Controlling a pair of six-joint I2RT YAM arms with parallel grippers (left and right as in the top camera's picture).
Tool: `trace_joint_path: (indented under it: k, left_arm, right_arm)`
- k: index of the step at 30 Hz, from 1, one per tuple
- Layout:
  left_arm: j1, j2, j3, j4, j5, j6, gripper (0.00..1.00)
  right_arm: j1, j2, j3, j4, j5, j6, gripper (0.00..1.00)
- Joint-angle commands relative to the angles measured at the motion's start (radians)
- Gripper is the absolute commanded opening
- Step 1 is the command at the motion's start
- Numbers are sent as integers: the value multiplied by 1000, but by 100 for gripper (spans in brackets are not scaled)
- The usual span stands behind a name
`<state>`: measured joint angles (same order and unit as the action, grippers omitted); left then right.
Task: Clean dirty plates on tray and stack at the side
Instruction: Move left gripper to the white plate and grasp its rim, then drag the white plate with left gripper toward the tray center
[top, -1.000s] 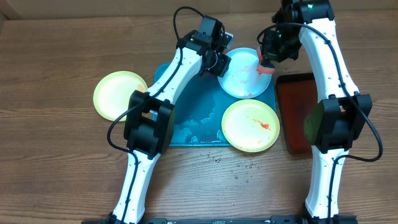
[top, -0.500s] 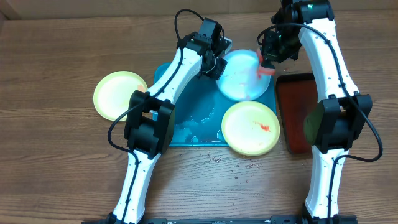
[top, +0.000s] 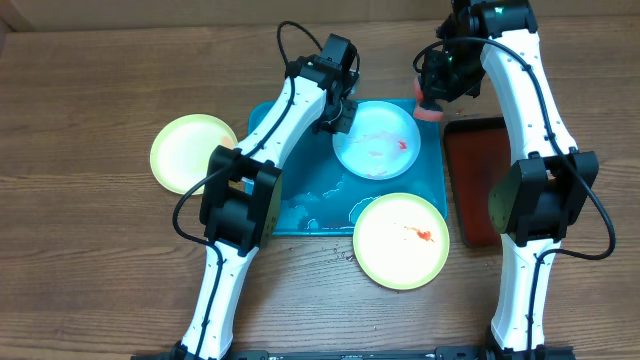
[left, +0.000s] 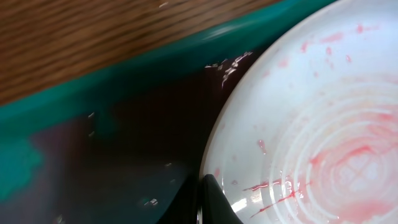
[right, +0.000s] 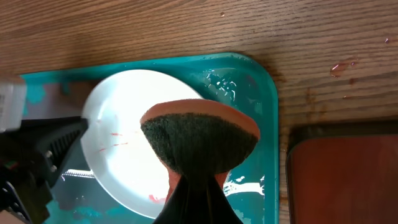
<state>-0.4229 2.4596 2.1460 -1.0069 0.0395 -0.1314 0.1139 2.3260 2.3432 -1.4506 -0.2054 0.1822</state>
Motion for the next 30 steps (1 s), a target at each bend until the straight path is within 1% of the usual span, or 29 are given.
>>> trace_joint_path:
  k: [1, 7, 9, 13, 14, 16, 17, 19, 21, 24, 26, 29, 30]
  left_arm:
    - [59, 31, -3, -43, -110, -135, 4]
    - [108, 31, -3, -109, -86, -121, 4]
    - [110, 31, -3, -172, -64, -92, 4]
    - [105, 31, -3, -345, -58, -69, 4]
    - [103, 31, -3, -382, -58, -59, 7]
    - [100, 31, -3, -449, -58, -36, 17]
    - [100, 31, -3, -473, -58, -27, 26]
    - [100, 31, -2, -507, -67, -25, 38]
    - [101, 31, 5, -515, -82, -24, 46]
    - [105, 31, 49, -514, -119, -21, 51]
    - [106, 31, 96, -502, -129, 4, 52]
    - [108, 31, 161, -419, -125, 112, 56]
    - [108, 31, 170, -367, -119, 167, 59]
  right_arm:
    - [3, -43, 34, 4, -5, -7, 4]
    - [3, -43, 34, 5, -5, -7, 4]
    - [3, -43, 34, 4, -6, -7, 4]
    - [3, -43, 34, 5, -6, -7, 4]
    - [3, -43, 34, 5, -6, -7, 4]
    - [3, -43, 34, 5, -6, -7, 4]
    - [3, -43, 34, 5, -6, -7, 4]
    - [3, -43, 34, 5, -6, -7, 4]
    - [3, -43, 34, 5, -6, -7, 4]
    - [3, -43, 34, 5, -6, -7, 4]
    - [3, -43, 34, 5, -6, -7, 4]
    - [3, -43, 34, 6, -6, -7, 4]
    - [3, -43, 34, 6, -6, -7, 4]
